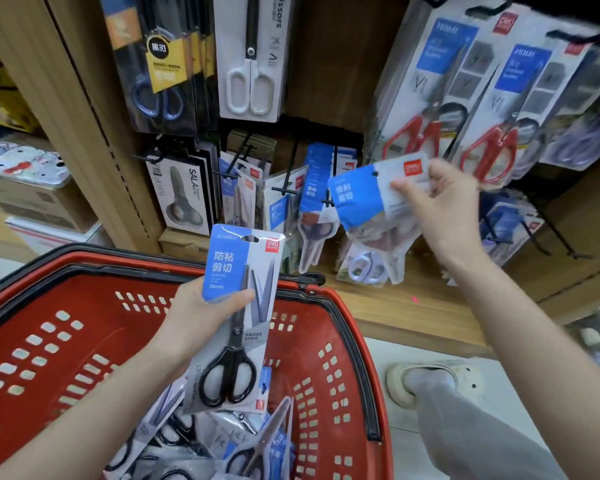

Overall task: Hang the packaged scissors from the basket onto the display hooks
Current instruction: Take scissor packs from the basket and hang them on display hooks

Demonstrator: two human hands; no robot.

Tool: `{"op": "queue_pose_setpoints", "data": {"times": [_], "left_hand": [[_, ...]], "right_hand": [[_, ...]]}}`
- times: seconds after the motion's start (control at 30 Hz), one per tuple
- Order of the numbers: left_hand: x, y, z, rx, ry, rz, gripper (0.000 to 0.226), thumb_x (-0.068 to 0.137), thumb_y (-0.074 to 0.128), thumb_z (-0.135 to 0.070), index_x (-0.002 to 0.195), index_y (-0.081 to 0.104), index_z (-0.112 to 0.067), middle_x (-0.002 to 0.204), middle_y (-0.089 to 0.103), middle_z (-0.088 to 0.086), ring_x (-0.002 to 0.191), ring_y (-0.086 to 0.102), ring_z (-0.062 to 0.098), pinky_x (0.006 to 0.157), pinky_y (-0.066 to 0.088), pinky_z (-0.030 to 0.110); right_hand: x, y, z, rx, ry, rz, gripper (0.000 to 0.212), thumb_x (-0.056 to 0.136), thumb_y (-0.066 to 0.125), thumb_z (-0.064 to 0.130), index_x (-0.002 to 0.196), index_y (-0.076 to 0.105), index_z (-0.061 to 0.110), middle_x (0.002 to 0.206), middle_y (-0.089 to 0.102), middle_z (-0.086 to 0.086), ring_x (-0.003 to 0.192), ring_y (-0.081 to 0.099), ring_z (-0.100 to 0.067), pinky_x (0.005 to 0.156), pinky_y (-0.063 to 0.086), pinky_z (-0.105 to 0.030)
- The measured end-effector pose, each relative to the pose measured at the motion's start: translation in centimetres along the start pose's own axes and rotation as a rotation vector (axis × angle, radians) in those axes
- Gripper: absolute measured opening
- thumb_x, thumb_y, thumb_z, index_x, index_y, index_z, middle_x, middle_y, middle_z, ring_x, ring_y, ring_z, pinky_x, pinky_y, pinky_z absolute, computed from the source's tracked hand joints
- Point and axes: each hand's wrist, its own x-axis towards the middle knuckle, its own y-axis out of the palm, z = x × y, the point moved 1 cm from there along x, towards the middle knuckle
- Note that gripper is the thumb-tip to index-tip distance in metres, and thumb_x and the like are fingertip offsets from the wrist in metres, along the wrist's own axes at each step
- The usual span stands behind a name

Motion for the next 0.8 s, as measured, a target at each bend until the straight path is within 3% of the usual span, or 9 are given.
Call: {"op": "queue_pose_setpoints", "data": {"times": [0.07, 0.17, 0.27, 0.33, 0.4, 0.47, 0.57, 0.67, 0.8], "left_hand": [[0.0, 0.1, 0.0, 0.002, 0.002, 0.011, 0.013, 0.082, 0.071, -0.01, 0.093, 0.072, -0.015, 0.089, 0.075, -0.002, 0.088, 0.071, 0.021, 0.085, 0.055, 0.039], [0.0, 0.1, 0.1, 0.0, -0.011, 0.023, 0.014, 0.081, 0.071, -0.01, 0.095, 0.072, -0.014, 0.088, 0.075, -0.001, 0.085, 0.072, 0.021, 0.081, 0.056, 0.037], [0.2, 0.0, 0.5, 0.003, -0.027, 0.015, 0.012, 0.08, 0.072, -0.01, 0.092, 0.072, -0.013, 0.086, 0.075, 0.001, 0.082, 0.072, 0.022, 0.081, 0.056, 0.041], [0.4, -0.2, 0.6, 0.01, -0.032, 0.004, 0.011, 0.079, 0.073, -0.009, 0.09, 0.072, -0.013, 0.086, 0.075, 0.001, 0.081, 0.072, 0.022, 0.081, 0.056, 0.042], [0.7, -0.3, 0.8, 0.008, -0.039, 0.002, 0.012, 0.079, 0.073, -0.008, 0.089, 0.072, -0.014, 0.086, 0.075, 0.001, 0.081, 0.072, 0.022, 0.081, 0.056, 0.043], [0.9, -0.5, 0.9, 0.006, -0.045, 0.008, 0.012, 0.079, 0.072, -0.008, 0.089, 0.071, -0.014, 0.086, 0.075, 0.002, 0.081, 0.072, 0.022, 0.079, 0.056, 0.041], [1.2, -0.7, 0.9, 0.006, -0.042, 0.013, 0.012, 0.08, 0.071, -0.008, 0.09, 0.071, -0.015, 0.084, 0.075, -0.001, 0.078, 0.072, 0.018, 0.068, 0.056, 0.03], [1.5, -1.0, 0.9, 0.004, -0.036, 0.019, 0.013, 0.08, 0.07, -0.007, 0.091, 0.071, -0.014, 0.084, 0.075, -0.002, 0.077, 0.072, 0.015, 0.062, 0.056, 0.023], [2.0, -1.1, 1.1, -0.001, -0.052, 0.029, 0.013, 0.081, 0.07, -0.009, 0.092, 0.071, -0.016, 0.086, 0.075, -0.001, 0.079, 0.072, 0.018, 0.071, 0.055, 0.033]], "right_hand": [[-0.4, 1.5, -2.3, -0.155, 0.04, 0.076, 0.012, 0.086, 0.066, 0.018, 0.087, 0.065, 0.006, 0.086, 0.069, -0.005, 0.083, 0.064, -0.021, 0.077, 0.052, -0.035], [-1.5, 3.9, -5.7, -0.266, 0.156, 0.238, 0.016, 0.087, 0.064, 0.017, 0.086, 0.065, 0.002, 0.083, 0.068, -0.009, 0.074, 0.058, -0.018, 0.06, 0.041, -0.014], [-2.2, 6.0, -8.1, -0.235, 0.226, 0.251, 0.015, 0.088, 0.064, 0.017, 0.084, 0.063, 0.002, 0.08, 0.067, -0.008, 0.072, 0.057, -0.015, 0.055, 0.035, -0.016], [-2.1, 7.2, -8.9, -0.145, 0.282, 0.192, 0.012, 0.088, 0.064, 0.016, 0.082, 0.06, 0.005, 0.078, 0.066, -0.007, 0.07, 0.058, -0.013, 0.058, 0.041, -0.013], [-1.5, 8.3, -9.7, -0.033, 0.341, 0.133, 0.012, 0.088, 0.064, 0.017, 0.083, 0.063, 0.006, 0.084, 0.07, -0.011, 0.077, 0.065, -0.022, 0.071, 0.053, -0.034], [-0.8, 9.2, -10.3, 0.044, 0.374, 0.101, 0.017, 0.088, 0.064, 0.019, 0.087, 0.065, 0.002, 0.087, 0.071, -0.012, 0.084, 0.067, -0.029, 0.077, 0.054, -0.048], [0.2, 10.4, -10.1, 0.095, 0.381, 0.079, 0.007, 0.09, 0.063, 0.017, 0.092, 0.066, 0.01, 0.089, 0.069, -0.001, 0.088, 0.066, -0.018, 0.084, 0.054, -0.041], [0.9, 11.4, -10.0, 0.091, 0.34, 0.081, 0.012, 0.089, 0.064, 0.017, 0.101, 0.066, 0.014, 0.097, 0.068, 0.003, 0.094, 0.065, -0.012, 0.087, 0.053, -0.033], [1.4, 11.9, -10.8, 0.063, 0.331, 0.046, 0.019, 0.088, 0.065, 0.019, 0.106, 0.066, 0.013, 0.1, 0.067, 0.005, 0.095, 0.065, -0.011, 0.084, 0.053, -0.029]]}}
